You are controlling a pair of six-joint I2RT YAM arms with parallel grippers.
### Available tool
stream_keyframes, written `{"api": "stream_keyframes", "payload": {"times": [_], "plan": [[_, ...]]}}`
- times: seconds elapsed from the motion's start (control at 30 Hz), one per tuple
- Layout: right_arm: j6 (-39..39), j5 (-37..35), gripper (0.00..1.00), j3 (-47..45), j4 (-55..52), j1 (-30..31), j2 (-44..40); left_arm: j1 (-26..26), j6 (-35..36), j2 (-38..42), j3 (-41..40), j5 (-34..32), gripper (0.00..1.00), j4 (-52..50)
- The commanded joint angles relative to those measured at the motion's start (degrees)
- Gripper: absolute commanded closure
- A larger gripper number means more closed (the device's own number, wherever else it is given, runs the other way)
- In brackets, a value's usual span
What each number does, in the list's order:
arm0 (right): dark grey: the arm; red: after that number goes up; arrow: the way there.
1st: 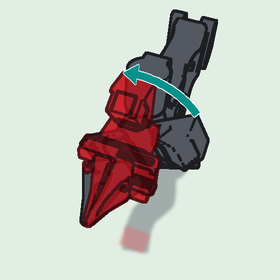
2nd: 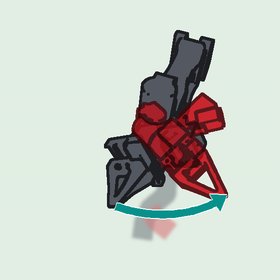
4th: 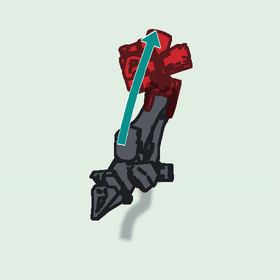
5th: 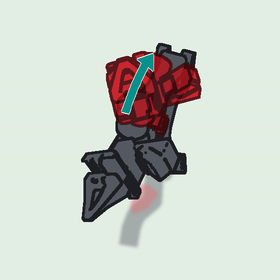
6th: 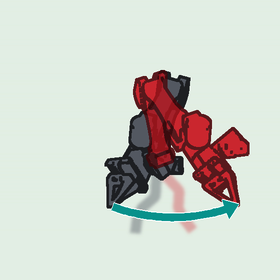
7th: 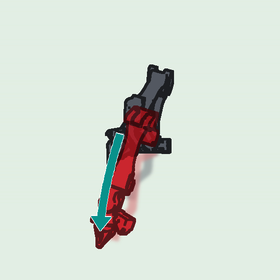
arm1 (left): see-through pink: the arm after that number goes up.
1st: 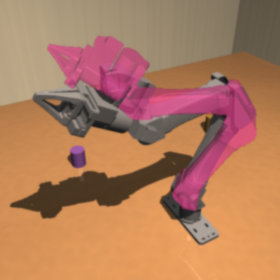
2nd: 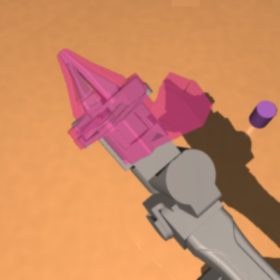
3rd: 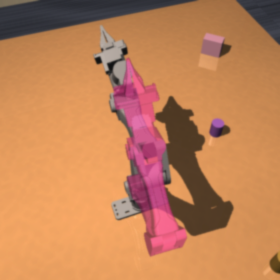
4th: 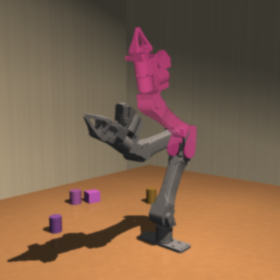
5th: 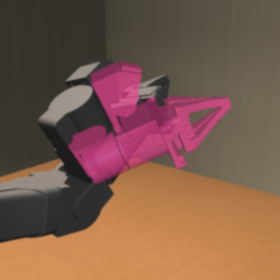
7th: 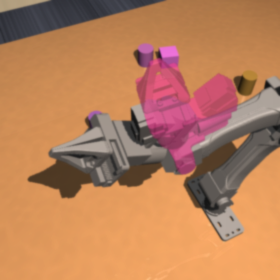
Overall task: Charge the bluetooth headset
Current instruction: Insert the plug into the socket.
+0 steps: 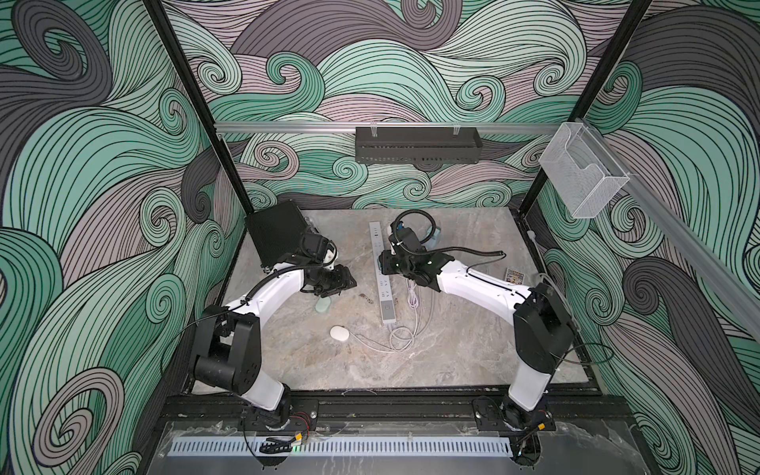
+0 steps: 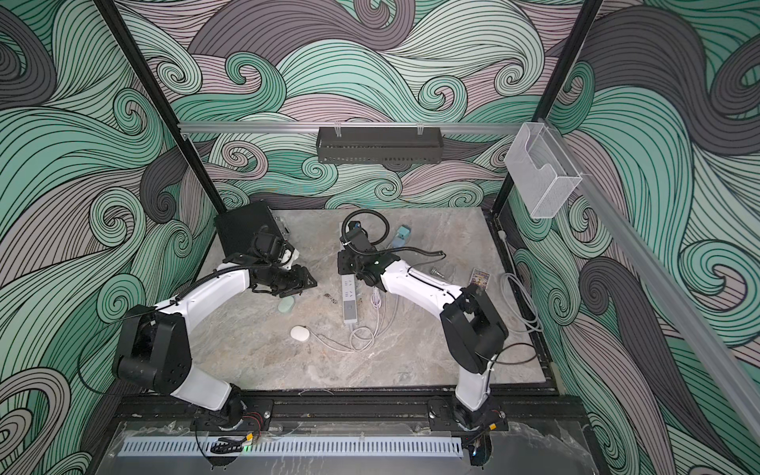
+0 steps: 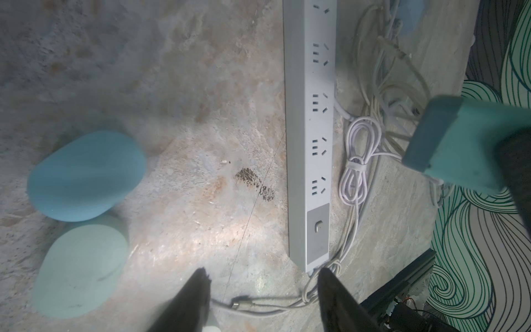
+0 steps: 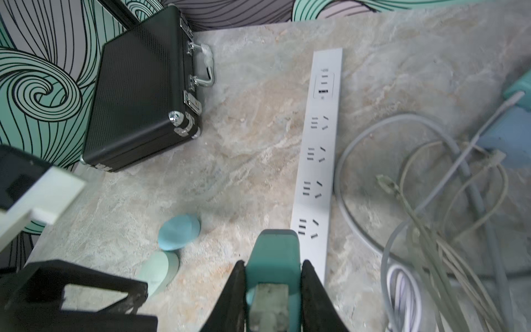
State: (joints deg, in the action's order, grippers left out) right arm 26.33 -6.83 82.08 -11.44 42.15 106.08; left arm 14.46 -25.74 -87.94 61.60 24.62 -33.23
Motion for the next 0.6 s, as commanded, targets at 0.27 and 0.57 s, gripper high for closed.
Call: {"api": "stream_keyframes", "payload": {"times": [0.27,0.57], "plan": [[-7.56,3.91,0.95,27.46,-10.94,-5.94,20.86,-0.8,2.18,0.3,2.34,3.34,0.4,2.81],[-7.73,7.27,0.96,38.34,-15.01,-7.87,29.6,-1.02,3.6,-1.33,2.03,3.1,0.4,3.61]]}}
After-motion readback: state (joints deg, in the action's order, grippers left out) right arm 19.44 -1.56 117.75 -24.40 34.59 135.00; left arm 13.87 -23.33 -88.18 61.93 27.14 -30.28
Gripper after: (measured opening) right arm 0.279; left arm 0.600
